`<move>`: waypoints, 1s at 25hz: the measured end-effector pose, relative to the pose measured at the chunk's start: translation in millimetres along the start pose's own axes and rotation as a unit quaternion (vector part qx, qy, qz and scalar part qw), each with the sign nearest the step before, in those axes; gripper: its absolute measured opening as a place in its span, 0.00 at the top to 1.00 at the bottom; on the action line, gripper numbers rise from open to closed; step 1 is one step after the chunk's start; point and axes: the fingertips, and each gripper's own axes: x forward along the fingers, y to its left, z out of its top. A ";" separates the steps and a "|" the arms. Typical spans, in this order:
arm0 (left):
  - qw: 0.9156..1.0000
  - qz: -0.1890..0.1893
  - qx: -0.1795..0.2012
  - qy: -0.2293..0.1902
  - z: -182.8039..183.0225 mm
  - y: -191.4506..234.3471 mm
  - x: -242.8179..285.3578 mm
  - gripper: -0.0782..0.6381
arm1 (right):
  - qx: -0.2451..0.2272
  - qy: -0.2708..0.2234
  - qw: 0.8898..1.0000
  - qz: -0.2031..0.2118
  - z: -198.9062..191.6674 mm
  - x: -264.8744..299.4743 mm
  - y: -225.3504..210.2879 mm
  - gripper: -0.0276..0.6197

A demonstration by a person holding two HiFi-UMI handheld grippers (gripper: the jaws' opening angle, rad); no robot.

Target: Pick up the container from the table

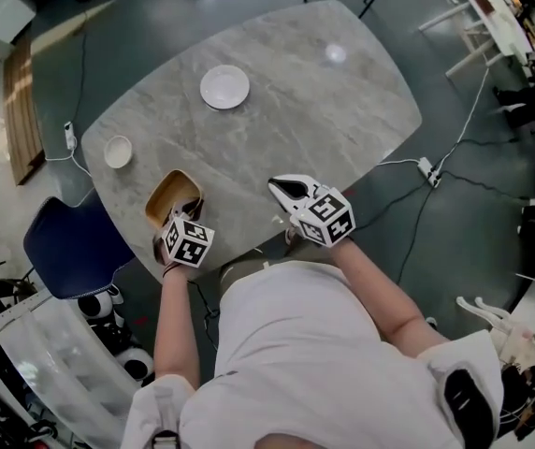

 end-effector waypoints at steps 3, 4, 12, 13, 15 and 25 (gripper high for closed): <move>0.999 0.028 -0.022 -0.014 8.7 10.1 -19.6 0.87 | -0.014 -0.010 1.000 0.025 17.6 7.9 7.0 0.94; 0.999 0.038 -0.029 -0.019 11.6 14.3 -26.4 0.87 | -0.019 -0.012 0.999 0.034 23.4 11.0 9.7 0.94; 0.983 0.113 -0.115 -0.088 35.4 45.7 -88.0 0.87 | -0.066 -0.031 0.992 0.101 69.0 33.1 33.5 0.94; 0.980 0.123 -0.125 -0.098 36.9 49.5 -96.6 0.87 | -0.071 -0.033 0.991 0.108 74.3 35.6 37.1 0.94; 0.973 0.142 -0.144 -0.115 39.0 54.4 -113.4 0.88 | -0.079 -0.038 0.988 0.125 83.2 39.7 45.5 0.94; 0.919 0.235 -0.235 -0.214 37.9 72.5 -195.0 0.88 | -0.126 -0.054 0.969 0.204 117.8 57.5 89.9 0.94</move>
